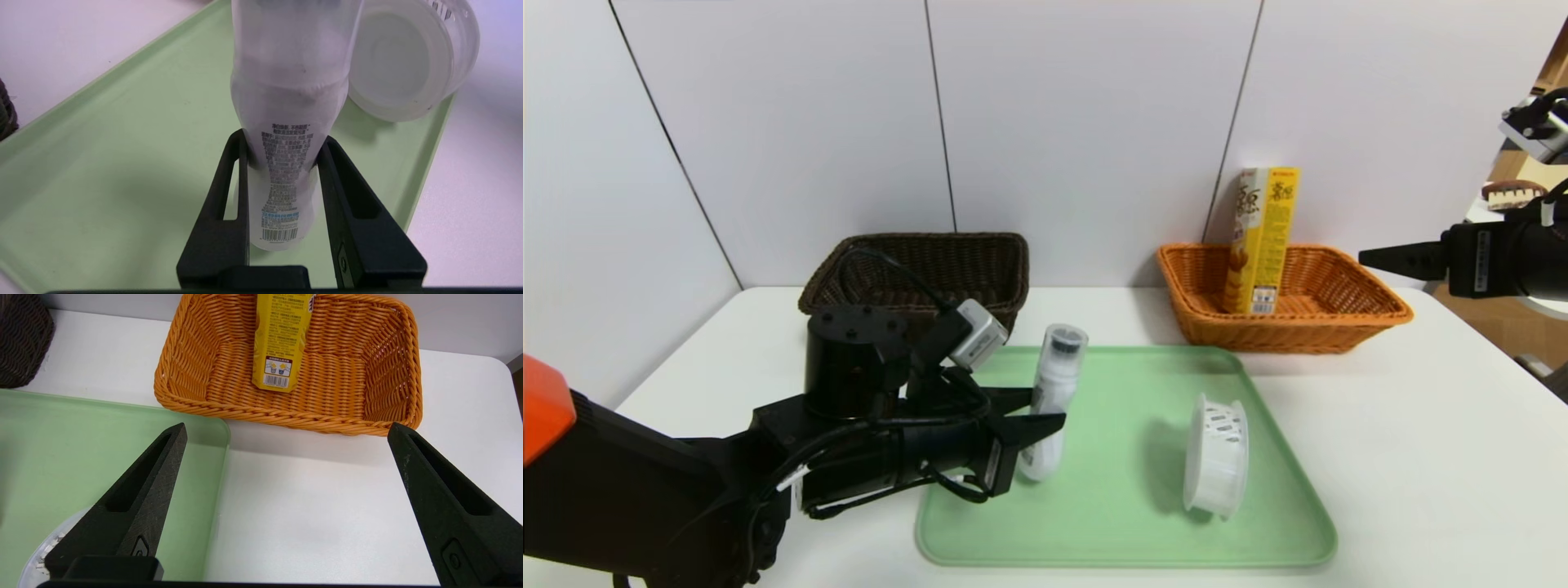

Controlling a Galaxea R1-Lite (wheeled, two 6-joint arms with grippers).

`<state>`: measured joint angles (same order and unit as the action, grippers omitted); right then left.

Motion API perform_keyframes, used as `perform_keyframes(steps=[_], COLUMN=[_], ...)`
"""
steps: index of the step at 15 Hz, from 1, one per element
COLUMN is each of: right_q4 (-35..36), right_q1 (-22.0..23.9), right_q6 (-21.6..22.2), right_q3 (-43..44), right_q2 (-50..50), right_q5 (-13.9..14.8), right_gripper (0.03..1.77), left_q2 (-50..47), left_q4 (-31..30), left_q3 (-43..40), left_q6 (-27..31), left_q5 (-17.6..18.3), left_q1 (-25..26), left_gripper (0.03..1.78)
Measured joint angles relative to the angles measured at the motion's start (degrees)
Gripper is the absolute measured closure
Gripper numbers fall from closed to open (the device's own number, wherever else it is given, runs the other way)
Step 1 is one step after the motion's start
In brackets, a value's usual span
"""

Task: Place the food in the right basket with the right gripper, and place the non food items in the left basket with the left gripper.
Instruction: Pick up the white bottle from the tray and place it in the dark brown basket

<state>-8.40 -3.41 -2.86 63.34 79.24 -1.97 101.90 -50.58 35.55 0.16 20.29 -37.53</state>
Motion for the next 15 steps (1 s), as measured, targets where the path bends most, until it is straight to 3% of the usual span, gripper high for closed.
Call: perform_keyframes(steps=[5, 12, 15], right_q4=[0.69, 5.46, 6.06], right_q1=[-0.33, -0.2, -0.16], right_q6=[0.02, 0.09, 0.02], right_q3=[-1.72, -6.68, -8.19], right_q2=[-0.83, -1.99, -1.87], right_q5=[0.2, -0.02, -0.15], right_gripper=[0.11, 0.11, 0.11], left_q2=[-3.8, -5.44, -6.28], left_q4=[0.39, 0.22, 0.15], left_q3=[-0.13, 0.91, 3.1], left_q6=[-2.69, -3.93, -6.22], left_q5=[-5.62, -6.45, -9.79], left_q1=[0.41, 0.49, 0.49], left_gripper=[1.27, 1.27, 1.27])
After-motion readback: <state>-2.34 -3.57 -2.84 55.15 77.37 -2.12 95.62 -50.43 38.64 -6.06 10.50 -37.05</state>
